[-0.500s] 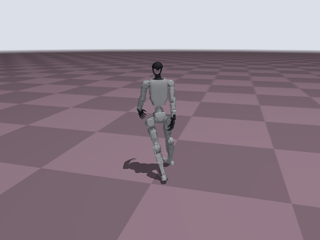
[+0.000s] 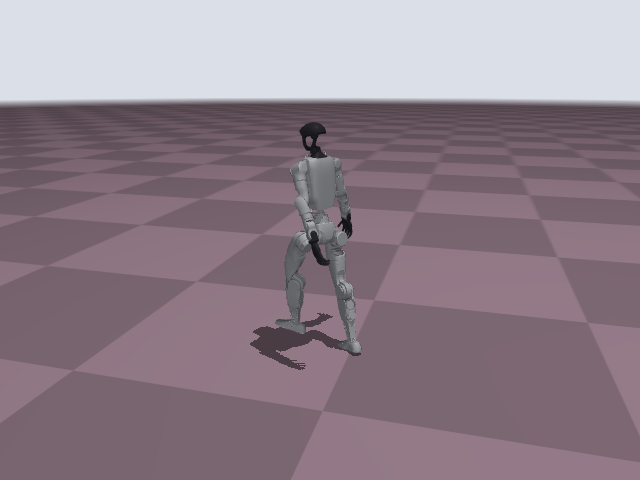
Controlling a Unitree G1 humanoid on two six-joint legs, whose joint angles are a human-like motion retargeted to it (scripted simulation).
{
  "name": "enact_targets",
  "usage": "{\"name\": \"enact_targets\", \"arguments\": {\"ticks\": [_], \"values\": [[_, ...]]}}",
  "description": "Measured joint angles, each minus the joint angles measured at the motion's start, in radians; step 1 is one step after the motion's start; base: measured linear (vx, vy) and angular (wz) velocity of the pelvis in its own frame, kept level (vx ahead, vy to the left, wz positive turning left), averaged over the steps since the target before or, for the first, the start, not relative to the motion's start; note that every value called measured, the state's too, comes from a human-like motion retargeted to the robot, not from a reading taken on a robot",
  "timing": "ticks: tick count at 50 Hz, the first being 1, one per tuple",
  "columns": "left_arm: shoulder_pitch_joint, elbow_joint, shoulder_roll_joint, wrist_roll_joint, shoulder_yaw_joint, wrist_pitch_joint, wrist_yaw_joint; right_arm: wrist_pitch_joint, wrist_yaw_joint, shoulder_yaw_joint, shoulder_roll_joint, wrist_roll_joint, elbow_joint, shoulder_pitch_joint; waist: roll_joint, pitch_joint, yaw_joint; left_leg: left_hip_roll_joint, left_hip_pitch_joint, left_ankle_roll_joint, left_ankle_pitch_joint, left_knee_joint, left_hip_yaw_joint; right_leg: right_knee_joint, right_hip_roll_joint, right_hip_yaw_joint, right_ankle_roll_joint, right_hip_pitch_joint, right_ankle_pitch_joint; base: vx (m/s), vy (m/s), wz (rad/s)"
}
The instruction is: Walk run
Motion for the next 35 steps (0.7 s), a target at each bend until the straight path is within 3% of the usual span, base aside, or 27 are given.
{"name": "enact_targets", "arguments": {"ticks": [3, 5, 7, 10, 12, 15, 19, 21, 23, 27, 30, 31, 33, 35], "values": [[0.029, 0.0, -0.008, -0.092, 0.032, 0.073, 0.035, 0.007, -0.001, 0.008, 0.027, -0.018, -0.002, 0.003, -0.034, 0.005, 0.018, 0.009, 0.067, 0.0, -0.002, -0.103, 0.121, 0.024, 0.004, -0.04, 0.014, 0.053, 0.041, 0.94, -0.21, 0.39], [0.045, 0.0, -0.038, -0.148, 0.087, 0.06, 0.083, 0.0, 0.015, 0.01, 0.058, -0.034, 0.006, 0.012, -0.057, 0.004, 0.055, 0.03, 0.103, 0.0, 0.01, -0.069, 0.136, 0.062, -0.004, -0.037, 0.052, 0.081, 0.108, 1.09, -0.09, -0.53], [0.055, 0.0, -0.083, -0.201, 0.147, -0.001, 0.109, -0.023, 0.049, 0.013, 0.093, -0.074, 0.017, 0.038, -0.067, -0.014, 0.08, 0.047, 0.141, 0.0, 0.018, -0.057, 0.179, 0.13, -0.023, -0.047, 0.115, 0.096, 0.253, 1.2, 0.03, -0.21], [0.016, 0.0, -0.14, -0.29, 0.222, -0.1, 0.069, -0.057, 0.107, 0.028, 0.141, -0.164, 0.03, 0.098, -0.012, -0.04, 0.023, 0.045, 0.119, 0.0, -0.057, 0.025, -0.053, 0.318, 0.069, 0.06, 0.17, 0.041, 0.545, 1.04, 0.19, 1.28], [-0.066, 0.0, -0.158, -0.354, 0.227, -0.144, 0.032, -0.061, 0.106, 0.04, 0.161, -0.196, 0.062, 0.132, 0.065, -0.027, -0.014, 0.059, 0.16, 0.0, -0.096, 0.056, -0.121, 0.509, 0.175, 0.089, 0.147, -0.038, 0.622, 0.89, 0.29, 2.18], [-0.208, -0.006, -0.16, -0.435, 0.141, -0.208, -0.026, -0.036, 0.114, 0.037, 0.178, -0.235, 0.152, 0.185, 0.141, -0.024, -0.018, 0.06, 0.257, 0.0, -0.119, 0.027, -0.192, 0.742, 0.231, 0.102, 0.106, -0.167, 0.416, 0.79, 0.23, 2.09], [-0.333, -0.206, -0.174, -0.352, 0.012, -0.224, -0.146, -0.015, 0.19, 0.034, 0.222, -0.293, 0.242, 0.261, 0.194, -0.029, -0.038, 0.022, 0.359, 0.0, -0.111, -0.035, -0.33, 0.807, 0.165, 0.071, -0.013, -0.316, 0.207, 0.79, 0.19, 2.49], [-0.388, -0.301, -0.169, -0.288, -0.048, -0.257, -0.159, -0.021, 0.219, 0.04, 0.235, -0.311, 0.282, 0.291, 0.221, -0.035, -0.093, 0.001, 0.393, 0.0, -0.107, -0.05, -0.426, 0.76, 0.113, 0.054, -0.039, -0.39, 0.146, 0.78, 0.06, 3.37], [-0.447, -0.372, -0.146, -0.243, -0.113, -0.293, -0.143, -0.015, 0.244, 0.053, 0.245, -0.322, 0.312, 0.311, 0.235, -0.039, -0.15, -0.026, 0.419, 0.0, -0.109, -0.047, -0.521, 0.653, 0.083, 0.084, -0.03, -0.448, 0.135, 0.8, -0.04, 3.23], [-0.551, -0.448, -0.083, -0.159, -0.192, -0.346, -0.097, 0.02, 0.246, 0.083, 0.267, -0.33, 0.341, 0.325, 0.191, -0.024, -0.201, -0.112, 0.501, 0.0, -0.127, -0.033, -0.651, 0.333, 0.063, 0.343, 0.013, -0.484, 0.16, 0.76, -0.2, 2.21], [-0.586, -0.46, -0.054, -0.114, -0.204, -0.352, -0.074, 0.038, 0.227, 0.101, 0.275, -0.329, 0.335, 0.318, 0.153, 0.004, -0.212, -0.164, 0.595, 0.0, -0.124, -0.031, -0.716, 0.122, 0.012, 0.491, -0.032, -0.488, 0.124, 0.79, -0.2, 1.42], [-0.584, -0.452, -0.056, -0.108, -0.2, -0.349, -0.068, 0.041, 0.217, 0.101, 0.274, -0.33, 0.324, 0.319, 0.158, 0.014, -0.224, -0.167, 0.631, 0.0, -0.114, -0.031, -0.742, 0.063, 0.004, 0.521, -0.012, -0.479, 0.097, 0.93, -0.16, 1.42], [-0.571, -0.422, -0.067, -0.107, -0.183, -0.34, -0.055, 0.047, 0.193, 0.102, 0.261, -0.328, 0.302, 0.32, 0.163, 0.031, -0.244, -0.182, 0.705, 0.0, -0.086, -0.034, -0.781, -0.023, -0.029, 0.509, 0.079, -0.462, 0.062, 1.0, -0.15, 1.21], [-0.545, -0.372, -0.085, -0.114, -0.148, -0.324, -0.043, 0.056, 0.164, 0.104, 0.238, -0.314, 0.29, 0.306, 0.157, 0.027, -0.238, -0.194, 0.752, -0.021, -0.043, -0.027, -0.781, -0.01, -0.057, 0.388, 0.094, -0.454, 0.111, 0.95, -0.25, 0.49]]}}
